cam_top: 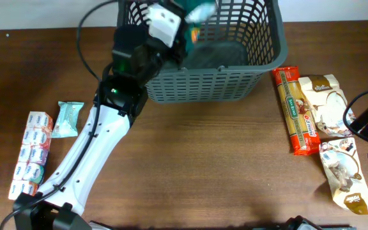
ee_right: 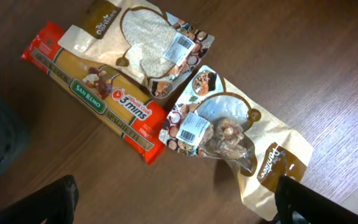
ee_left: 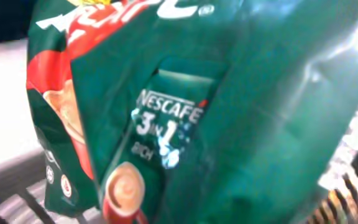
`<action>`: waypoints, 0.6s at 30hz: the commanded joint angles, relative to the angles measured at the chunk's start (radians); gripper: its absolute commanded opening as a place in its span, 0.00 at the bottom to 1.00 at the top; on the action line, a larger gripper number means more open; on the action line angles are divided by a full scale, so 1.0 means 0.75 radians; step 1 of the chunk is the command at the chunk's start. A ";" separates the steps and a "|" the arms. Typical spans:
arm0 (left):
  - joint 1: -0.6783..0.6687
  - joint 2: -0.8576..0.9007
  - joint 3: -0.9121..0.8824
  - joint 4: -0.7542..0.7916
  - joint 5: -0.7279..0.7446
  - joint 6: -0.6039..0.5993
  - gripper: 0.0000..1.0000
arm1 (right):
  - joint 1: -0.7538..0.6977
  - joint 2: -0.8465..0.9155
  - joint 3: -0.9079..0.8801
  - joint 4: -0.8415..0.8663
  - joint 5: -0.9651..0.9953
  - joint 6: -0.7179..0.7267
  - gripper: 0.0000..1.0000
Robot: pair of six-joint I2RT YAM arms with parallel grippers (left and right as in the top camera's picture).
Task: Pack container
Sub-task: 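Carry the Nescafé bag over the basket and release it inside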
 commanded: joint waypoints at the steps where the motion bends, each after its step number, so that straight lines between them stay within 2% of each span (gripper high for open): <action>1: 0.003 -0.038 0.086 -0.129 0.185 0.305 0.01 | -0.008 -0.004 0.005 -0.007 0.034 -0.013 0.99; 5: 0.003 -0.038 0.101 -0.343 0.184 0.533 0.01 | -0.008 -0.004 0.005 -0.012 0.034 -0.013 0.99; 9: 0.009 -0.038 0.101 -0.429 0.168 0.684 0.01 | -0.008 -0.004 0.005 -0.021 0.034 -0.013 0.99; 18: 0.142 -0.038 0.101 -0.446 0.142 0.715 0.01 | -0.008 -0.004 0.005 -0.050 0.034 -0.013 0.99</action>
